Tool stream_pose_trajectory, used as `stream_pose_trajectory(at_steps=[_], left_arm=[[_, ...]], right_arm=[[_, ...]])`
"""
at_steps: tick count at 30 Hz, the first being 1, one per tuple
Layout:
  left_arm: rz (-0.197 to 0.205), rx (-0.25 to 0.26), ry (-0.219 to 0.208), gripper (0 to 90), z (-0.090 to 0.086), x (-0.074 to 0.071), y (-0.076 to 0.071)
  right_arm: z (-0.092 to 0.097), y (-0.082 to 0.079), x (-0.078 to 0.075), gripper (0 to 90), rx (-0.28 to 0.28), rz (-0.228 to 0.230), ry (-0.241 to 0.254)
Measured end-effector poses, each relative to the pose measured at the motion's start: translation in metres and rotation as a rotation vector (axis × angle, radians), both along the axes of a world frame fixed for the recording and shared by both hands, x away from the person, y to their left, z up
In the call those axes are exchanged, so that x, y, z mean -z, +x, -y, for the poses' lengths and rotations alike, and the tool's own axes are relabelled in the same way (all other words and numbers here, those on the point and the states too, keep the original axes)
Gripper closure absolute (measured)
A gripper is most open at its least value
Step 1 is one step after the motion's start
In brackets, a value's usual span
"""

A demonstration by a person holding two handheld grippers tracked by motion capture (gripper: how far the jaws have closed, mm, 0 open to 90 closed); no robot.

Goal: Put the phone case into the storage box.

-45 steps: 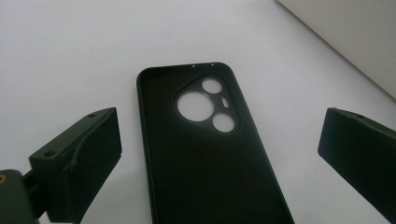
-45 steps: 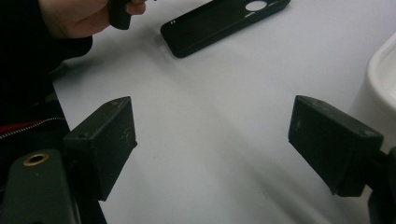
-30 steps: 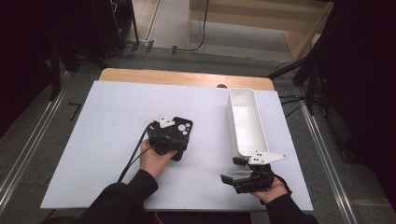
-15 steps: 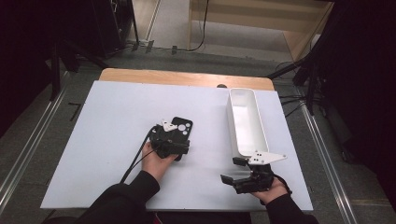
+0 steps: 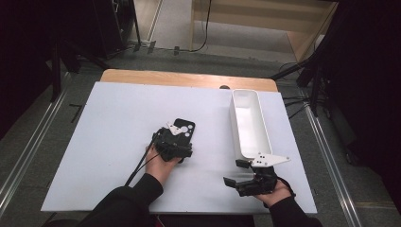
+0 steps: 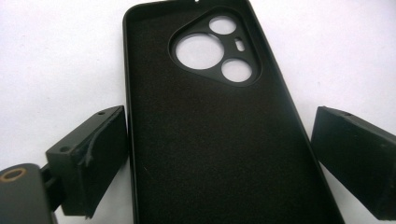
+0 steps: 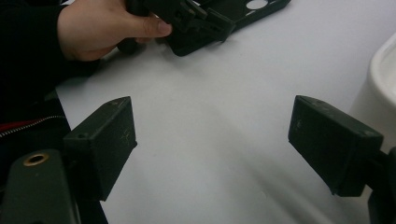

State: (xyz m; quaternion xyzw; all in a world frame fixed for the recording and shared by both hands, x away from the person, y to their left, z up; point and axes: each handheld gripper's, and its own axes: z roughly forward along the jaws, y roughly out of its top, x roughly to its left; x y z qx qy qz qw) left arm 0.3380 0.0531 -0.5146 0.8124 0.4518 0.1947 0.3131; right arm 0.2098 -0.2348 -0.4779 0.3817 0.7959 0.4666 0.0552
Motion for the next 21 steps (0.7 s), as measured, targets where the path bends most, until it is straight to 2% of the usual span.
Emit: stream_pose_trajectory(at_steps=[21], left_arm=[[0.018,-0.019,-0.011,11.2,-0.0012,-0.0005,-0.0014]], right_arm=[[-0.0003,0.0003,0.0005,13.5,-0.001,0.004,-0.006]])
